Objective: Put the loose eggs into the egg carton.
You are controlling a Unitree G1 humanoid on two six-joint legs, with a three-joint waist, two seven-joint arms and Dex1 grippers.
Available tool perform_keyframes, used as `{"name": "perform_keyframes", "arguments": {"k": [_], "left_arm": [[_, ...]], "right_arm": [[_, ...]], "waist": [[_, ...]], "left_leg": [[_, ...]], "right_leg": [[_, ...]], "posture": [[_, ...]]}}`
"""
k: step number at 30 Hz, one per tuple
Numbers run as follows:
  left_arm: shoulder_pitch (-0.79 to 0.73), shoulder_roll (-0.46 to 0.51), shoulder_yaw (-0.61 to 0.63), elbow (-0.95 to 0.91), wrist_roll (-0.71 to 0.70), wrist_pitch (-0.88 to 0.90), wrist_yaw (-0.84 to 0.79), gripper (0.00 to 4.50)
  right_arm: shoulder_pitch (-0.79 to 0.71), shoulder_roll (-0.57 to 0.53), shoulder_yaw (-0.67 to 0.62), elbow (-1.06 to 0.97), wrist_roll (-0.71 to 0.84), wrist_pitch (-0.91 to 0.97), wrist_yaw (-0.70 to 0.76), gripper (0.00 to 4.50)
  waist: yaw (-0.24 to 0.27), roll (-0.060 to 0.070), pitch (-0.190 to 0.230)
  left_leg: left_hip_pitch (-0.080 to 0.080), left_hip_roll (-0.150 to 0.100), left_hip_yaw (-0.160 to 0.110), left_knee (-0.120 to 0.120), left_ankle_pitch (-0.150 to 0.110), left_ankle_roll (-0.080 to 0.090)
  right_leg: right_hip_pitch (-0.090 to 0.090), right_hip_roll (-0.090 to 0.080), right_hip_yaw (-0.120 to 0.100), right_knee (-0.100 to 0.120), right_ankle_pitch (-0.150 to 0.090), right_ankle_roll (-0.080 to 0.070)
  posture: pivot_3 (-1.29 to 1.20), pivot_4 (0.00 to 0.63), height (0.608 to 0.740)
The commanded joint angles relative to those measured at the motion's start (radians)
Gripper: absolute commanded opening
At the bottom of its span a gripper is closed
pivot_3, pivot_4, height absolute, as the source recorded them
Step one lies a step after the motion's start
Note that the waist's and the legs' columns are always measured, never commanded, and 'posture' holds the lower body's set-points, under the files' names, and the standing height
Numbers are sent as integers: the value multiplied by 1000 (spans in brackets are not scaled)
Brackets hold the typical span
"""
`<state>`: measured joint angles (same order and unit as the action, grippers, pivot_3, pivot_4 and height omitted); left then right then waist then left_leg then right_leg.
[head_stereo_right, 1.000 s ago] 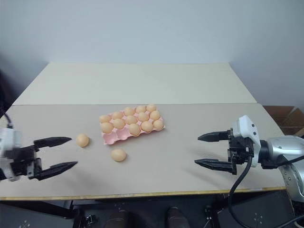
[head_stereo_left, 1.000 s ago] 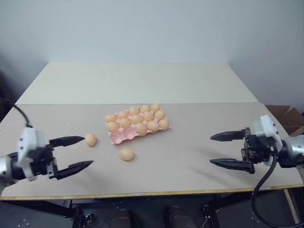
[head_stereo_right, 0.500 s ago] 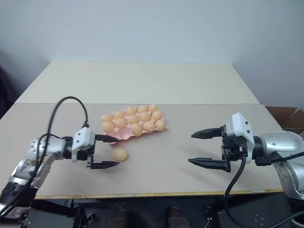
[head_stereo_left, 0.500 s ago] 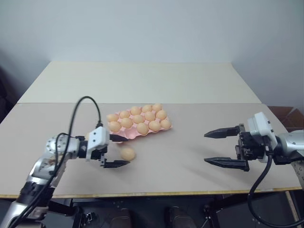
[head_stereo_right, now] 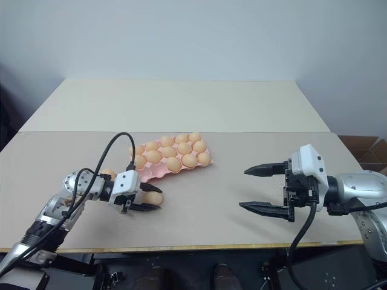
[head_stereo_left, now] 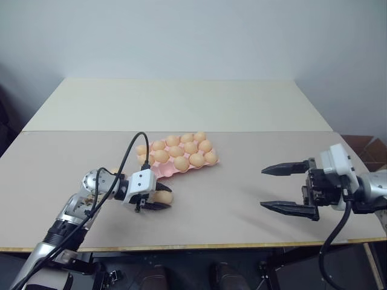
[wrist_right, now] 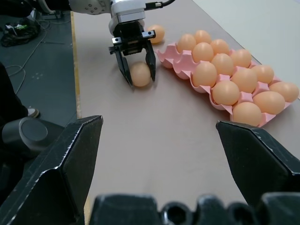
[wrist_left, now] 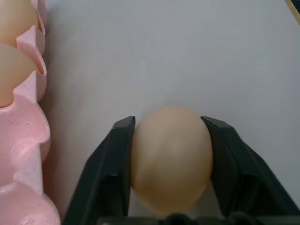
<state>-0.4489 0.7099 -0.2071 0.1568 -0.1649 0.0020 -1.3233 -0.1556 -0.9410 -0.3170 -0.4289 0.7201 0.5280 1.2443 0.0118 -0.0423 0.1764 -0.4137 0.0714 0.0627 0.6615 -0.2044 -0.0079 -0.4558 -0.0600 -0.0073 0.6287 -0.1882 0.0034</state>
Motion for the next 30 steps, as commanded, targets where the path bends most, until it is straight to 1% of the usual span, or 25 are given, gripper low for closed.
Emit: {"name": "perform_keyframes", "arguments": {"k": [1,3,6,8,10,13,17,19,22,27,28,30], "left_arm": [[4,6,85,-81,-105,49,2,1973],[3,-4,156,-129,-201,123,27,1973],[-15,-14,221,-154,-252,197,97,1973],[-36,-32,227,-135,-219,208,168,1973],[-56,-47,205,-105,-150,198,239,1973],[-87,-71,152,-50,-55,179,304,1973],[-118,-113,133,-4,-53,180,303,1973],[-137,-124,116,26,-26,181,316,1973],[-156,-132,112,52,-14,192,323,2665],[-145,-99,154,3,-41,185,305,4327],[-141,-87,173,-13,-57,189,301,4452],[-127,-62,216,-49,-101,207,286,4452]], "right_arm": [[-13,-20,-29,-10,19,-9,-1,4500],[-14,-20,-24,0,16,-16,1,4500],[-16,-16,-16,8,13,-23,3,4500],[-18,-10,-7,11,10,-28,3,4500],[-21,-6,-1,13,10,-31,3,4500],[-24,-6,0,12,12,-34,0,4500],[-15,-7,-7,4,16,-34,-4,4500],[-7,-7,-12,-4,19,-34,-7,4500],[0,-7,-16,-12,23,-32,-15,4500],[11,-8,-23,-21,29,-33,-25,4500],[12,-7,-23,-22,30,-34,-27,4500],[13,-4,-23,-23,32,-35,-32,4500]], "waist": [[0,0,0],[-1,0,0],[0,0,0],[0,0,0],[1,0,0],[1,0,0],[1,-1,0],[1,-1,0],[-1,-1,0],[-3,-1,0],[-3,-1,0],[-4,-1,0]], "left_leg": [[0,0,0,0,0,0],[0,0,0,0,0,0],[0,0,0,0,0,0],[1,0,0,0,0,0],[3,0,0,0,0,0],[5,-1,-1,0,0,0],[4,-1,-1,0,0,0],[4,-1,-1,0,0,0],[4,-1,-1,0,0,0],[5,-1,-1,0,0,0],[5,-1,-1,0,0,0],[5,-1,-1,0,0,0]], "right_leg": [[0,0,0,0,0,0],[0,0,0,0,0,0],[0,0,0,0,0,0],[1,0,0,1,0,0],[3,0,0,0,0,0],[5,0,0,0,0,0],[5,0,0,0,0,0],[5,0,0,0,0,0],[5,0,0,0,0,0],[5,0,0,0,0,1],[5,0,0,0,0,1],[5,0,0,0,0,1]], "posture": [[0,150,740],[0,150,740],[0,150,740],[0,150,740],[0,150,740],[0,150,740],[0,150,740],[0,150,740],[0,150,740],[0,150,740],[0,150,740],[0,150,740]]}}
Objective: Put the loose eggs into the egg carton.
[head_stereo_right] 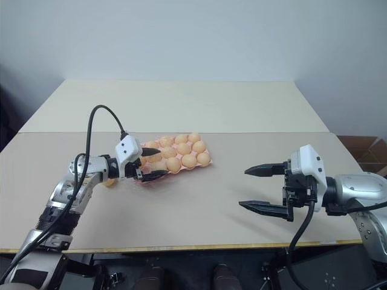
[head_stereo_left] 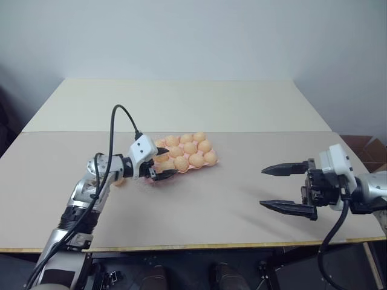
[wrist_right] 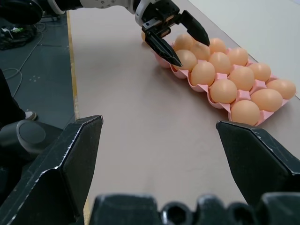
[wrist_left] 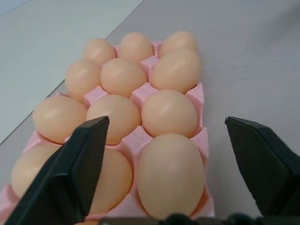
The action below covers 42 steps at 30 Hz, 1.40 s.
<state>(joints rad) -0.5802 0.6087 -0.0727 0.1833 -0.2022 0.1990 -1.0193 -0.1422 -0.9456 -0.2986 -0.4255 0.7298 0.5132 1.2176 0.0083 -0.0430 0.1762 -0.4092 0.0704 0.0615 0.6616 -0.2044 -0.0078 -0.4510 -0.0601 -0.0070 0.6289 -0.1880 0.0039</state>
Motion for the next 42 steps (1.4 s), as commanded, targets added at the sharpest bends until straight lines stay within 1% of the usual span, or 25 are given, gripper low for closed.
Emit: {"name": "perform_keyframes", "arguments": {"k": [1,5,8,11,13,14,15,17,18,21,25,34,40,42], "left_arm": [[14,52,106,-97,-92,23,-29,4452],[107,132,241,-182,-203,51,-81,4452],[259,226,383,-256,-280,72,-146,4452],[431,286,554,-323,-324,116,-138,4452],[537,287,669,-383,-355,152,-113,4452],[607,266,746,-431,-393,193,-92,4452],[654,250,796,-466,-422,223,-77,4452],[754,205,871,-535,-464,260,-46,4452],[817,164,894,-576,-476,263,-35,4452],[920,84,924,-656,-504,270,19,4452],[958,49,909,-702,-527,273,79,4452],[913,87,856,-667,-525,264,103,4452],[840,127,786,-618,-511,260,95,4452],[810,135,754,-598,-492,263,115,4452]], "right_arm": [[0,4,-40,-26,24,-21,-7,4500],[-28,13,-17,-1,15,-26,-10,4500],[-61,22,2,27,5,-28,-13,4500],[-89,26,19,53,-1,-30,-8,4500],[-103,27,32,71,-7,-35,-2,4500],[-113,29,41,85,-14,-38,1,4500],[-119,29,47,94,-18,-41,3,4500],[-129,29,57,111,-32,-48,6,4500],[-135,30,60,119,-34,-47,6,4500],[-146,32,65,132,-37,-46,5,4500],[-153,31,66,133,-33,-39,3,4500],[-165,25,68,131,-38,-35,2,4500],[-152,32,61,109,-42,-30,-27,4500],[-148,32,60,102,-41,-28,-37,4500]], "waist": [[-1,0,0],[-8,0,0],[-22,0,0],[-24,0,0],[-22,0,0],[-19,0,0],[-19,0,0],[-16,0,0],[-14,0,0],[-12,0,0],[2,-1,-1],[2,-1,-1],[3,-1,-1],[3,-1,-1]], "left_leg": [[0,0,0,0,0,0],[1,0,0,0,0,0],[1,1,0,0,0,0],[2,1,0,0,0,0],[2,1,1,0,0,0],[1,1,1,0,0,0],[1,1,1,0,0,0],[1,1,2,0,0,0],[1,1,2,0,0,0],[1,1,3,0,0,0],[2,1,2,0,0,-1],[1,1,3,0,0,-1],[1,1,3,0,0,-1],[1,1,3,0,0,-1]], "right_leg": [[0,0,0,0,0,0],[0,0,0,0,0,0],[0,0,0,0,0,0],[0,0,0,0,0,0],[-1,-1,0,0,-2,-3],[-1,-1,0,0,-4,-6],[-1,-1,0,0,-4,-6],[-1,-2,0,-1,-4,-6],[-1,-2,0,-1,-4,-6],[-1,-2,1,-1,-4,-6],[-2,-2,0,0,-4,-7],[-2,-1,1,0,-5,-7],[-2,-1,1,0,-5,-7],[-2,-1,1,0,-5,-7]], "posture": [[0,150,740],[0,150,740],[0,150,740],[0,150,740],[0,150,740],[0,150,740],[0,150,740],[0,150,740],[0,150,740],[0,150,740],[0,150,740],[0,150,740],[0,150,740],[0,150,740]]}}
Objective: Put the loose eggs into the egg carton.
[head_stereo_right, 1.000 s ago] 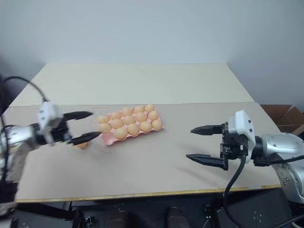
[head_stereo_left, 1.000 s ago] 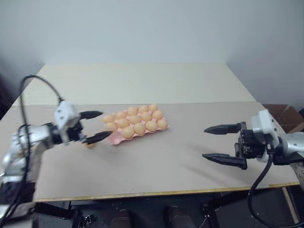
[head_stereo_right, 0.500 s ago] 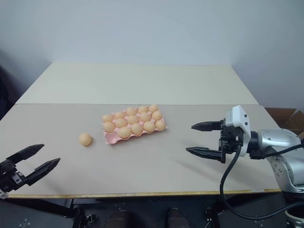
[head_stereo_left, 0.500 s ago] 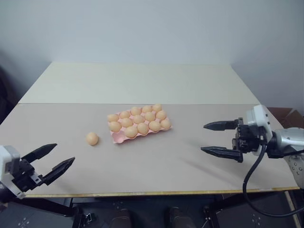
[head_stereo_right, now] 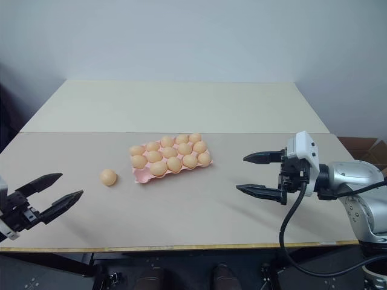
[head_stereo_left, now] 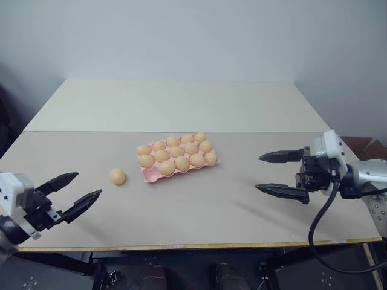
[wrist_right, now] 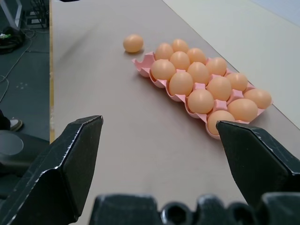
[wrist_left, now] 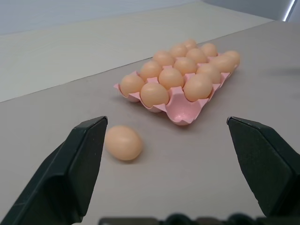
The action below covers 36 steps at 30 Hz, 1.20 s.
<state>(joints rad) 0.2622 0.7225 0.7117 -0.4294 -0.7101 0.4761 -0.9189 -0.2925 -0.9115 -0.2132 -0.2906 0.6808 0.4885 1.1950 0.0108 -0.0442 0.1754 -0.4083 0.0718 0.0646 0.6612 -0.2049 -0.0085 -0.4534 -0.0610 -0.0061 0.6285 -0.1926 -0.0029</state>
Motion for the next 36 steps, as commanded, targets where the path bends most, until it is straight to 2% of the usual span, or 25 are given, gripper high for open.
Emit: {"name": "perform_keyframes", "arguments": {"k": [1,5,9,17,23,27,31,33,36], "left_arm": [[-41,24,-39,22,21,-12,22,4452],[-153,40,-142,99,104,48,158,4452],[-265,14,-247,159,147,112,257,4452],[-444,-30,-415,329,275,120,362,4452],[-524,-45,-489,430,318,172,380,4452],[-549,-53,-527,479,341,181,369,3590],[-557,-54,-519,492,344,179,359,2246],[-549,-45,-514,472,342,157,335,1990],[-558,-24,-503,422,337,137,299,1985]], "right_arm": [[4,-3,-27,-37,10,1,-22,4500],[7,-3,-36,-52,23,7,-35,4500],[7,8,-57,-72,68,7,-32,4500],[14,-2,-88,-90,117,14,-30,4500],[26,-15,-114,-107,129,18,-31,4500],[33,-22,-125,-112,133,16,-35,4500],[35,-24,-130,-112,134,16,-40,4500],[35,-25,-130,-111,135,15,-41,4500],[40,-25,-132,-111,134,13,-42,4500]], "waist": [[0,0,0],[2,0,0],[1,0,0],[0,-1,0],[-2,-1,0],[0,-1,0],[1,-1,0],[1,-1,0],[1,-1,0]], "left_leg": [[0,0,0,0,0,0],[0,0,0,0,0,0],[0,0,0,0,0,0],[0,0,0,0,0,0],[-1,-1,0,0,0,0],[-1,-1,0,0,0,0],[0,-1,0,0,0,0],[0,-1,0,0,0,0],[0,-1,0,0,0,0]], "right_leg": [[0,0,0,0,0,0],[0,0,0,1,0,0],[1,0,0,1,0,1],[0,1,1,1,4,6],[0,1,1,0,4,6],[0,1,1,1,4,7],[1,0,1,1,4,6],[1,0,1,1,4,6],[1,0,1,1,4,6]], "posture": [[0,150,740],[0,150,740],[0,150,740],[0,150,740],[0,150,740],[0,150,740],[0,150,740],[0,150,740],[0,150,740]]}}
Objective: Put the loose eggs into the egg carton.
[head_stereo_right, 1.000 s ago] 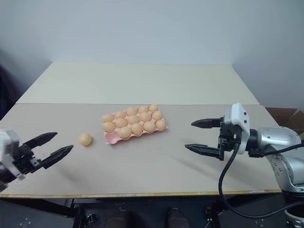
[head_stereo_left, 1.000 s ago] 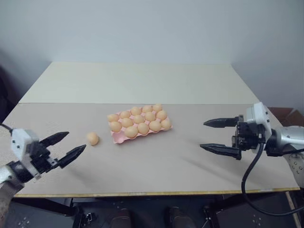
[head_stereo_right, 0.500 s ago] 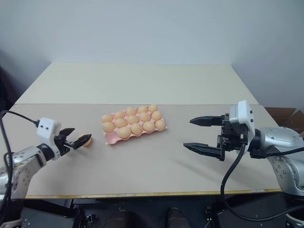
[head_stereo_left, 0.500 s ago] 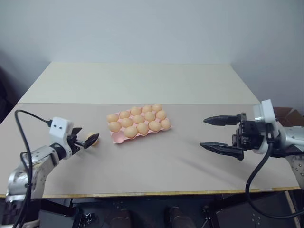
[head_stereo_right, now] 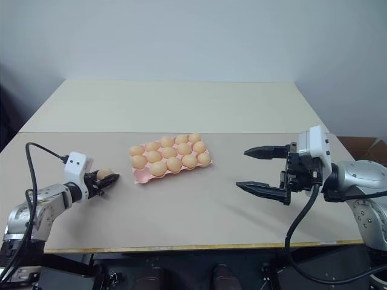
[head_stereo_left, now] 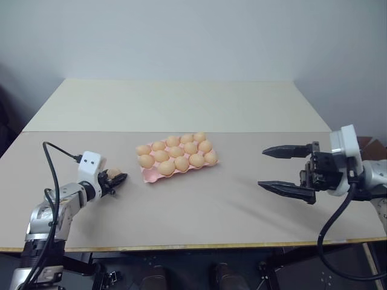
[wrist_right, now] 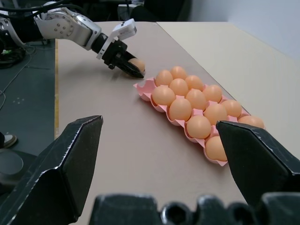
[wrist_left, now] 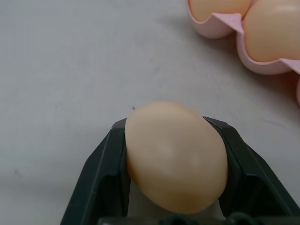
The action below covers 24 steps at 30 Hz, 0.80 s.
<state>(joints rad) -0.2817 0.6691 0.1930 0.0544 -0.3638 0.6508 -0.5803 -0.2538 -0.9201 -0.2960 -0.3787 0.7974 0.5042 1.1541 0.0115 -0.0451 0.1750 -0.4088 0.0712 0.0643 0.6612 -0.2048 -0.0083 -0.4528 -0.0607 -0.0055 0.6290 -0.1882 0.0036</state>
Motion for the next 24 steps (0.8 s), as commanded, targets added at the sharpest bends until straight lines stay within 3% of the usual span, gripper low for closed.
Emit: {"name": "perform_keyframes", "arguments": {"k": [1,8,16,23,24], "left_arm": [[-18,34,19,-75,-13,-49,-55,1985],[-46,40,-31,-168,-91,-171,-297,1985],[-130,7,-158,-65,-14,-235,-359,1985],[-183,-11,-181,11,22,-254,-357,4317],[-183,-11,-177,9,22,-256,-357,4478]], "right_arm": [[1,-16,-49,-22,17,-3,-1,4500],[9,-12,-47,-32,14,-4,-13,4500],[38,-14,-71,-59,22,0,-38,4500],[70,-12,-93,-90,30,6,-66,4500],[74,-12,-95,-93,31,7,-68,4500]], "waist": [[0,0,0],[1,0,0],[0,0,0],[-2,0,0],[-2,0,0]], "left_leg": [[0,0,0,0,0,0],[0,0,0,0,0,0],[0,-1,0,0,0,0],[0,-1,-1,0,0,0],[0,-1,-1,0,0,0]], "right_leg": [[0,0,0,0,0,0],[0,0,0,0,0,0],[0,0,0,0,0,0],[0,0,0,0,0,0],[0,0,1,0,0,0]], "posture": [[0,150,740],[0,150,740],[0,150,740],[0,150,740],[0,150,740]]}}
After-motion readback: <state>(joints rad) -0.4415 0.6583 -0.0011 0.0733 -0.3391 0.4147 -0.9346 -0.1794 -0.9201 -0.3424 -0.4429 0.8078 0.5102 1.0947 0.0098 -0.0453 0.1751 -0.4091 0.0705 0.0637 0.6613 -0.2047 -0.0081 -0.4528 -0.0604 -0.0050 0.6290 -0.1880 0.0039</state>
